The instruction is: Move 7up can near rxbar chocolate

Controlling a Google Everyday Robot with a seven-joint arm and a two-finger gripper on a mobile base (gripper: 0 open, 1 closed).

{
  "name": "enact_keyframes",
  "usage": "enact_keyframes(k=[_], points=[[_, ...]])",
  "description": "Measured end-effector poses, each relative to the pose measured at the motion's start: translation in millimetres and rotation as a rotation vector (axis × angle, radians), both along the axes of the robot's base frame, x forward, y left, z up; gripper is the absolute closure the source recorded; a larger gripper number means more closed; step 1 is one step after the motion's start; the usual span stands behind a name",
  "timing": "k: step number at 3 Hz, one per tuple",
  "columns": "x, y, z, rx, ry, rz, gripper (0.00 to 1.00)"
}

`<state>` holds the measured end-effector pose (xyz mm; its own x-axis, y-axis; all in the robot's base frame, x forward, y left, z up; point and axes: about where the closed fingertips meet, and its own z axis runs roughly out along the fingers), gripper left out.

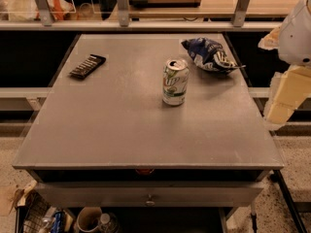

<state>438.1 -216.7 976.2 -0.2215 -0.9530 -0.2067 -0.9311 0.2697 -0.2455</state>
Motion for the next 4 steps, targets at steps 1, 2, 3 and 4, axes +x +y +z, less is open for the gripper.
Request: enact_keyframes(k=[1, 2, 3, 4], points=[[0, 0, 0, 0.000, 0.000, 0.000, 0.00], [5, 2, 3, 0.067, -0.006, -0.037, 0.00], [13, 0, -36, 0.211, 0.029, -0.116, 0.00], [36, 1, -71, 0.381, 0.005, -0.209, 0.00]])
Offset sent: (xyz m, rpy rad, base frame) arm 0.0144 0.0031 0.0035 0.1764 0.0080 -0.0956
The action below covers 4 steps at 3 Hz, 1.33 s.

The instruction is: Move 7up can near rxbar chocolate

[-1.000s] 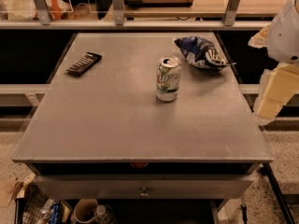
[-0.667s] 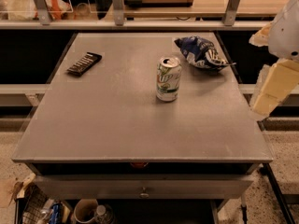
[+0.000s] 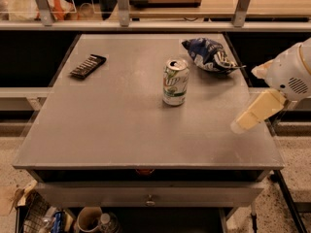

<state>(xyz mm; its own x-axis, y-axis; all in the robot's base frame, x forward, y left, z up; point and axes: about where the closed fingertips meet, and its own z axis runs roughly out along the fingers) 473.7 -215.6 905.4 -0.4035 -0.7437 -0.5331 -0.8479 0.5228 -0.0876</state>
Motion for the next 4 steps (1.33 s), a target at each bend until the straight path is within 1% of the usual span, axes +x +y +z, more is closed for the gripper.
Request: enact_keyframes(k=[1, 2, 3, 4], points=[[21, 3, -18, 0.138, -0.073, -0.080, 0.00], [47, 2, -19, 0.224, -0.183, -0.130, 0.00], [64, 4, -19, 0.266, -0.259, -0.148, 0.00], [64, 4, -19, 0.266, -0.259, -0.148, 0.00]])
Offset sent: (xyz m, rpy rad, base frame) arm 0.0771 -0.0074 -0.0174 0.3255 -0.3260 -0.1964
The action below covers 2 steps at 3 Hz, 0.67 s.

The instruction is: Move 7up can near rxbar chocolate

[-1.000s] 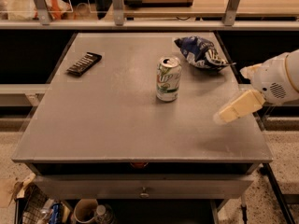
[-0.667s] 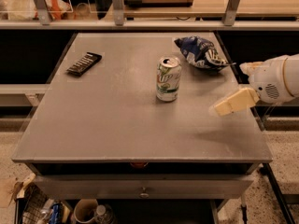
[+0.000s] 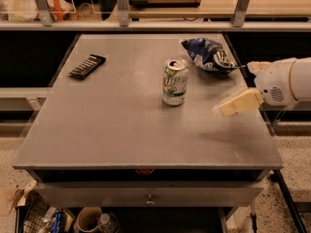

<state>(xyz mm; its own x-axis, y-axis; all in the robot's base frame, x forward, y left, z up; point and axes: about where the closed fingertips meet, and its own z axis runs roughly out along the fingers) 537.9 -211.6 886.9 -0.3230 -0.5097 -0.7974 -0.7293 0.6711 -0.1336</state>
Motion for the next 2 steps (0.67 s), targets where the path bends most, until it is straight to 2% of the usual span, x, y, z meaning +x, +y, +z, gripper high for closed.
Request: enact_keyframes(k=[1, 2], points=[[4, 17, 6, 0.052, 0.008, 0.062, 0.00], [9, 45, 10, 0.099, 0.001, 0.145, 0.00]])
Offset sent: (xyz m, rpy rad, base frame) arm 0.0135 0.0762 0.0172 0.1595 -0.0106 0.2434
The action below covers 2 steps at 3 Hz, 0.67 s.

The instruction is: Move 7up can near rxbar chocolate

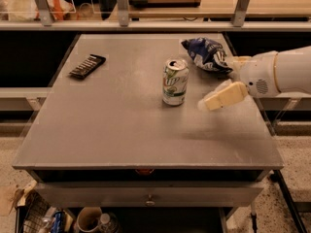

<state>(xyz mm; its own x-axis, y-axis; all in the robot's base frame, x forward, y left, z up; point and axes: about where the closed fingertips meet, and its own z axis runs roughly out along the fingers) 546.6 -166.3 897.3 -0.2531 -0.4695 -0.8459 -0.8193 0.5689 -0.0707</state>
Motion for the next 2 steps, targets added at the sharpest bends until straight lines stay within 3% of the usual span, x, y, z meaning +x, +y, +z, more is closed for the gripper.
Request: enact_keyframes(k=[2], points=[[11, 59, 3, 0.077, -0.043, 0.091, 0.00]])
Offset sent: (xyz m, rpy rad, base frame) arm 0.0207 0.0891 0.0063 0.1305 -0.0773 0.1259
